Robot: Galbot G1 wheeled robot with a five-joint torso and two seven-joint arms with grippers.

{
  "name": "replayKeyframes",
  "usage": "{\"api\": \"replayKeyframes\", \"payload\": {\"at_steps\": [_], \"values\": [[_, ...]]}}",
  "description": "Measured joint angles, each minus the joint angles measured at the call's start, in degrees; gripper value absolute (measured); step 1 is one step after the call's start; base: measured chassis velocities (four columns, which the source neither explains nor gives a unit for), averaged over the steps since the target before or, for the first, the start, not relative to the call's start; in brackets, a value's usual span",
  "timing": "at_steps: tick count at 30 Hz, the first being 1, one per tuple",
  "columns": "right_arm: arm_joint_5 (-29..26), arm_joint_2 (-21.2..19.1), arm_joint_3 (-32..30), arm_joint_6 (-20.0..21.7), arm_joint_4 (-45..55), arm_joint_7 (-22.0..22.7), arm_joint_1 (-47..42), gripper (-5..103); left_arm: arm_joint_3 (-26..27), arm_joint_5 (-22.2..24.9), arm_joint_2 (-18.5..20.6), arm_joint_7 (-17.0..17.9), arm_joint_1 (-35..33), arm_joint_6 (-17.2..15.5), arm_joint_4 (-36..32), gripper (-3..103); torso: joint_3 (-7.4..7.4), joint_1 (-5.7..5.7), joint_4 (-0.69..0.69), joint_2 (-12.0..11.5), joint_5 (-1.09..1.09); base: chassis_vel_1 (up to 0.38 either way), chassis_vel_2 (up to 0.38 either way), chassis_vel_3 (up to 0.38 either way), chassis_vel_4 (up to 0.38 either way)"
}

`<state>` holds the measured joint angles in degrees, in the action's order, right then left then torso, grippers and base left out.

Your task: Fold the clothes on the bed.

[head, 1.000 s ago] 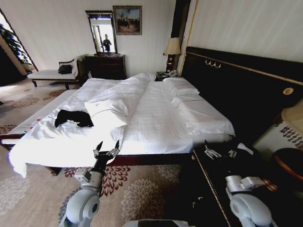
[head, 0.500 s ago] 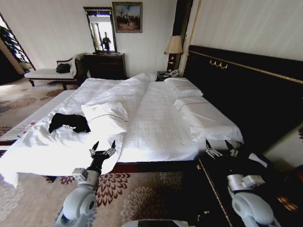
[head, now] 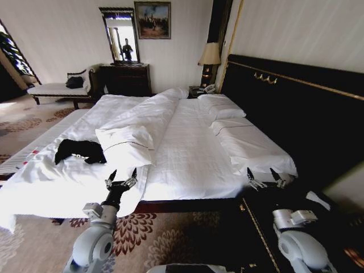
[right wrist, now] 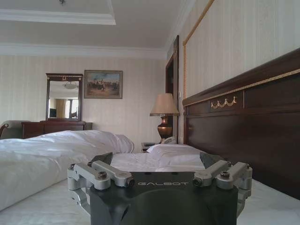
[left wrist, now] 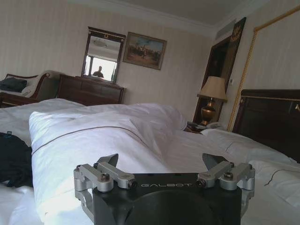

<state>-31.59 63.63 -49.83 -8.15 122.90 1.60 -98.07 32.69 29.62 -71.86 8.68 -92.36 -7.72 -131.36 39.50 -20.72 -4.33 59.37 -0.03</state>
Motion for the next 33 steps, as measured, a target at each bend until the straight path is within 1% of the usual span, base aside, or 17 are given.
{"api": "replayKeyframes", "payload": {"at_steps": [10,19,33], "values": [[-0.6,-0.1,-0.3,-0.4,0.3,0.4,0.1,100,1.2,-0.7,0.0,-0.3,-0.4,0.4,-0.1,100,0.0,0.01,0.0,0.0,0.0,0.0,0.0,0.0,0.0],[0.4,0.5,-0.1,0.0,0.0,0.3,0.2,100,1.1,-1.1,-0.5,-0.4,-0.7,0.6,-0.4,100,0.0,0.01,0.0,0.0,0.0,0.0,0.0,0.0,0.0],[0.0,0.7,-0.3,0.6,0.3,1.8,-0.2,100,0.8,-0.9,-0.9,-0.4,-0.4,0.9,-0.5,100,-0.01,0.01,0.0,0.0,0.0,-0.02,0.018,0.018,-0.014]]}}
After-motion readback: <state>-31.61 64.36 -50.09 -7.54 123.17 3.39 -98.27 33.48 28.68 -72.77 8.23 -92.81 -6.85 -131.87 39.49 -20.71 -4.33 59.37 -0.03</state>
